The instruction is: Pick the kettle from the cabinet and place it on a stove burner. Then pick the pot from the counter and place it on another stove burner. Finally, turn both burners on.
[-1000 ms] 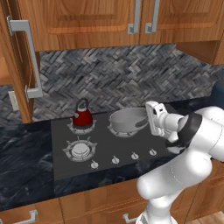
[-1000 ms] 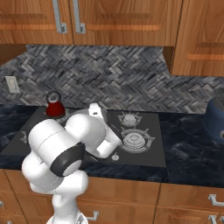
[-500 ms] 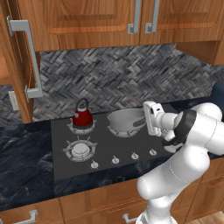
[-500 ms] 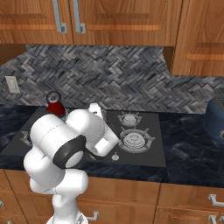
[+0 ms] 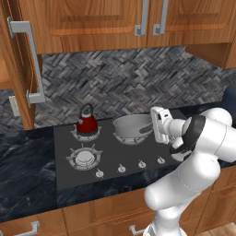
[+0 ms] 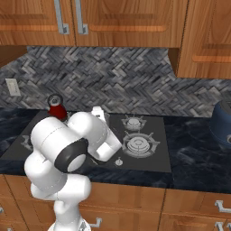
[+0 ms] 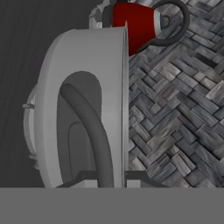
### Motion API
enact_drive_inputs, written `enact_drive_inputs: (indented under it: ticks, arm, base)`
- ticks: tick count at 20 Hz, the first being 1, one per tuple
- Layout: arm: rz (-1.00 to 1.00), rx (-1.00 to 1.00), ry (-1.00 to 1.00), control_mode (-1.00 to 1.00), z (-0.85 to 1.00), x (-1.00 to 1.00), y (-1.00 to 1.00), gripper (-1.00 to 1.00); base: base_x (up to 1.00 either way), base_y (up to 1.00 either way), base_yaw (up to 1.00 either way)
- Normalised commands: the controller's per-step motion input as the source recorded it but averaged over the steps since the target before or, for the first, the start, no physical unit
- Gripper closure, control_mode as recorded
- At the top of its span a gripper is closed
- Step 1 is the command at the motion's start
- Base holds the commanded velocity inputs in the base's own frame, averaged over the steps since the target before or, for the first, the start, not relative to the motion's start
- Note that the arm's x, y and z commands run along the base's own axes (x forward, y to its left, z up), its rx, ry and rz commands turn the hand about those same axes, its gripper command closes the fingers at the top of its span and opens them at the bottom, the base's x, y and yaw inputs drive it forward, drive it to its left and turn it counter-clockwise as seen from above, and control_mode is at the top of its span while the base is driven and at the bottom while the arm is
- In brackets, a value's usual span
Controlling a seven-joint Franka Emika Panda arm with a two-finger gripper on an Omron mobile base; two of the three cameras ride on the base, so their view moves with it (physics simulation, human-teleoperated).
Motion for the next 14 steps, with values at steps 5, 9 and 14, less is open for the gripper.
enact_drive_inputs:
  ticks: [5, 9, 14]
  arm:
    - [0.08, 0.02, -0.06, -1.00, -0.34, 0.00, -0.18, 1.00]
    - [0.07, 0.00, -0.01, -1.00, -0.41, 0.00, -0.18, 1.00]
    - [0.07, 0.00, 0.00, -1.00, -0.48, 0.04, -0.11, 1.00]
  base:
    - [0.00, 0.00, 0.00]
    - [0.00, 0.00, 0.00]
    - [0.00, 0.00, 0.00]
